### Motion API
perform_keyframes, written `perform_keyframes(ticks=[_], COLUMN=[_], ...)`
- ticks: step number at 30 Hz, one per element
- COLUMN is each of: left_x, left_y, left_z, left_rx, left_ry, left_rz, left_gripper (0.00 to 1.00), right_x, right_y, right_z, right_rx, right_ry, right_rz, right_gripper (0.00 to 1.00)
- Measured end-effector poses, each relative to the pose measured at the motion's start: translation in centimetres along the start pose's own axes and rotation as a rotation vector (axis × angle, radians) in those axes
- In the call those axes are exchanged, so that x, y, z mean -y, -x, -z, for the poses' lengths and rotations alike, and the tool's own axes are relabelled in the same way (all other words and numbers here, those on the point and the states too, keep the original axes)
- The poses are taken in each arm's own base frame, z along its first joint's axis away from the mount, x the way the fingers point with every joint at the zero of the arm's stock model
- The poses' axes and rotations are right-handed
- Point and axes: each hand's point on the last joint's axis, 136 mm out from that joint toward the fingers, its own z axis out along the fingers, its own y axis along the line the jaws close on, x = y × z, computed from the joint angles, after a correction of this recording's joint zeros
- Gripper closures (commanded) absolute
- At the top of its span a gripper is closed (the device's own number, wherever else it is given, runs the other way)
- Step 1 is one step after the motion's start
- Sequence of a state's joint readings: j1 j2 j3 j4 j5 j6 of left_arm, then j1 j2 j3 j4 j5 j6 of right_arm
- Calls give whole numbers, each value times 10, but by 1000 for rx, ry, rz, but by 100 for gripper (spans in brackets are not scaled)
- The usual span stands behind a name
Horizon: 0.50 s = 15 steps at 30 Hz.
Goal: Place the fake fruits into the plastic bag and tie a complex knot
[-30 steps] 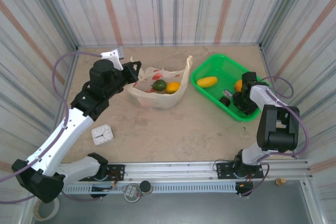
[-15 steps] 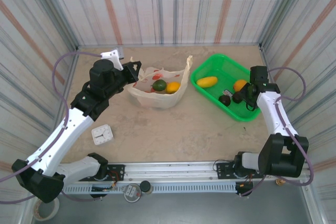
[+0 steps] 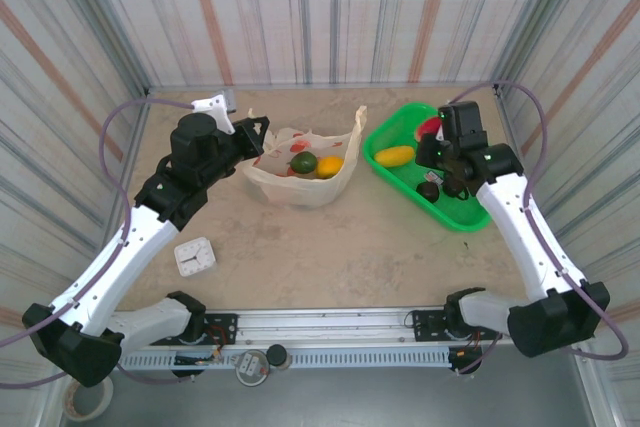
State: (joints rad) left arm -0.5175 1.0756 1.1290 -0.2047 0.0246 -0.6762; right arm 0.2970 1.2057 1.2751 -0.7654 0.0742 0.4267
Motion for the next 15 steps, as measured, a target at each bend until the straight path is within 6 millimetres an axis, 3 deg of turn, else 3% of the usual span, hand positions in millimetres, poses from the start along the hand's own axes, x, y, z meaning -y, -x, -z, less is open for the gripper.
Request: perform_keyframes(ticks=[10, 13, 15], left_x=[0, 0, 0], left_y=[0, 0, 0], left_z=[0, 0, 0], left_rx=[0, 0, 0], left_ry=[0, 0, 0], left_rz=[0, 0, 0], left_gripper=[100, 100, 100], right_x=[-127, -168, -193], right_y=[38, 41, 34], right_z=[79, 92, 89], right_rx=[182, 212, 198], right_ry=[326, 419, 468], right_rz=[269, 340, 382], right_gripper=[60, 60, 60])
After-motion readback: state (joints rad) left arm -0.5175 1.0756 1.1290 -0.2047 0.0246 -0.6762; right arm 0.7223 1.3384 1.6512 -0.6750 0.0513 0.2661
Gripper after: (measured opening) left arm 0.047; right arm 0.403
